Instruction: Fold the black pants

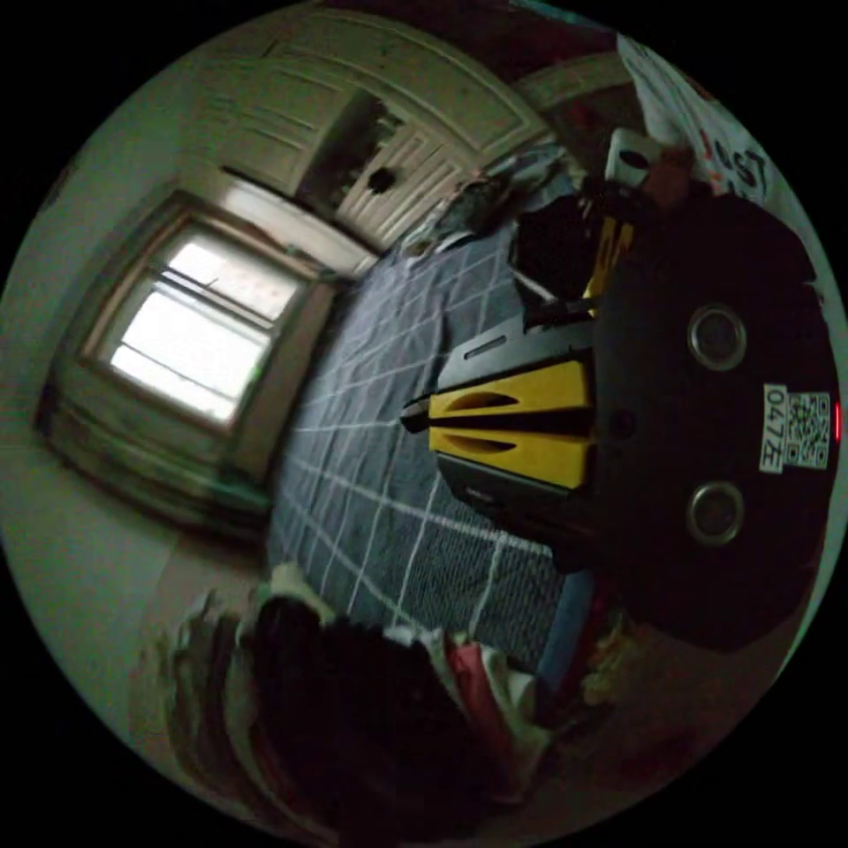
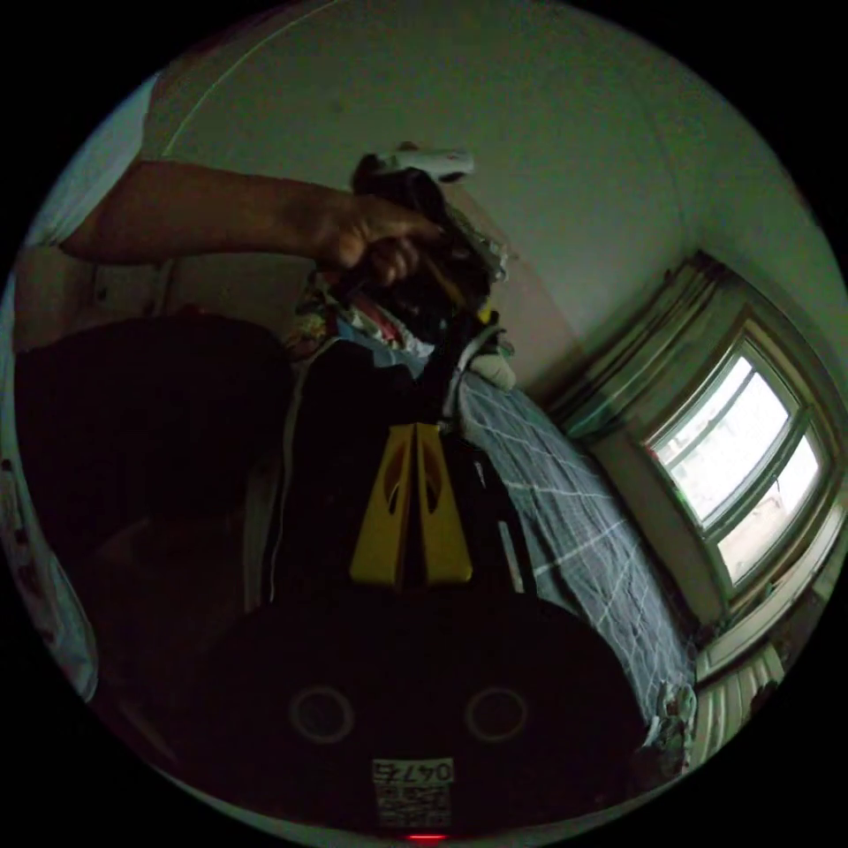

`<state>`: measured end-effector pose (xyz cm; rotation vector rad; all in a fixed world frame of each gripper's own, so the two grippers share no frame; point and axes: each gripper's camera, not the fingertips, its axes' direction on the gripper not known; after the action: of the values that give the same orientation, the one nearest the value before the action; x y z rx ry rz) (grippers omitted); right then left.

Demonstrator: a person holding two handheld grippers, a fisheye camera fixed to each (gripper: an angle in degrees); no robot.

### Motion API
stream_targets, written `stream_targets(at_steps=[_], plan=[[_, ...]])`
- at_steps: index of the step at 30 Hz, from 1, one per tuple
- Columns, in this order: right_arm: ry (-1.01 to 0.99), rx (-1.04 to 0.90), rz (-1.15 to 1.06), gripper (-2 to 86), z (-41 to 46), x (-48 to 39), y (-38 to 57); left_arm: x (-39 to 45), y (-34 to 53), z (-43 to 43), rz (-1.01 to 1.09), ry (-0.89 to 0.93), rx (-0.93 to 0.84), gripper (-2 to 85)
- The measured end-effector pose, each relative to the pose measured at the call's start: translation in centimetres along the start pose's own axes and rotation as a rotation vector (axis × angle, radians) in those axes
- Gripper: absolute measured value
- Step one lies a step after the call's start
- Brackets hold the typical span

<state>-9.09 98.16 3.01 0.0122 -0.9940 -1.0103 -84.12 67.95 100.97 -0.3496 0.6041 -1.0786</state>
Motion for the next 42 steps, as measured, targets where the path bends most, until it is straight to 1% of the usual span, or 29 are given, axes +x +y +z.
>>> stream_targets(at_steps=[1,2,3,4,6,9,11,13,16,19,22,24,26,29,30,31,33,34,36,38,42], plan=[[-0.012,0.016,-0.006,-0.7,0.2,-0.3,-0.2,-0.3,0.8,-1.2,-0.006,-0.051,0.035,-0.6],[-0.038,0.028,-0.020,-0.7,0.5,-0.7,-0.3,-0.6,2.4,-3.1,0.011,-0.147,0.064,-0.6],[-0.053,0.032,-0.034,-0.7,0.7,-1.0,-0.4,-0.8,3.9,-4.5,0.035,-0.196,0.049,-0.5],[-0.084,0.034,-0.075,-0.6,1.0,-1.7,-0.5,-1.0,4.6,-5.0,0.041,-0.208,0.033,-0.5],[-0.091,0.036,-0.087,-0.4,1.3,-2.4,-0.6,-1.8,7.3,-7.2,0.025,-0.220,-0.036,-0.3],[-0.163,0.080,0.047,0.2,1.9,-1.2,-1.1,-2.7,10.3,-10.8,-0.029,-0.191,-0.044,-0.3],[-0.243,0.071,0.109,2.7,3.0,0.1,-1.8,-3.1,11.9,-12.9,-0.054,-0.155,-0.033,-0.3],[-0.284,0.053,0.100,5.7,4.1,0.4,-2.6,-3.3,13.2,-14.5,-0.058,-0.136,-0.038,-0.3],[-0.364,-0.003,0.064,10.2,6.8,0.2,-3.9,-3.3,14.9,-16.5,-0.038,-0.174,-0.079,-0.6],[-0.464,-0.021,0.125,10.6,9.6,0.4,-4.7,-3.1,16.3,-18.9,-0.009,-0.231,-0.060,-0.8],[-0.534,-0.009,0.141,9.1,11.8,0.4,-5.6,-2.7,17.5,-21.0,0.027,-0.214,-0.050,-0.7],[-0.572,-0.017,0.115,8.5,13.1,0.0,-6.2,-1.7,18.3,-21.9,0.084,-0.203,-0.041,-0.5],[-0.634,-0.063,0.079,8.4,14.9,-0.6,-7.0,-0.7,18.7,-22.0,0.139,-0.198,-0.056,0.0],[-0.623,-0.104,0.048,6.8,16.2,-1.2,-7.6,1.5,19.3,-21.4,0.282,-0.193,-0.080,2.1],[-0.614,-0.104,0.043,6.1,16.3,-1.3,-7.7,2.6,19.4,-20.8,0.362,-0.224,-0.098,4.3],[-0.594,-0.102,0.031,4.6,16.5,-1.3,-7.8,3.1,19.5,-20.4,0.401,-0.246,-0.109,5.4],[-0.571,-0.099,0.008,2.5,16.4,-1.4,-8.0,5.2,19.8,-18.6,0.552,-0.298,-0.166,11.9],[-0.563,-0.102,-0.008,1.5,16.4,-1.4,-8.0,5.8,19.8,-18.1,0.589,-0.291,-0.185,13.4],[-0.553,-0.107,-0.024,0.8,16.1,-1.3,-8.0,7.8,20.2,-16.2,0.710,-0.216,-0.278,17.9],[-0.530,-0.086,-0.013,0.5,15.6,-0.7,-7.9,9.1,20.7,-14.8,0.776,-0.171,-0.336,19.0],[-0.558,-0.066,-0.020,2.6,15.2,0.3,-7.9,11.2,21.3,-13.2,0.846,-0.184,-0.333,18.9]])
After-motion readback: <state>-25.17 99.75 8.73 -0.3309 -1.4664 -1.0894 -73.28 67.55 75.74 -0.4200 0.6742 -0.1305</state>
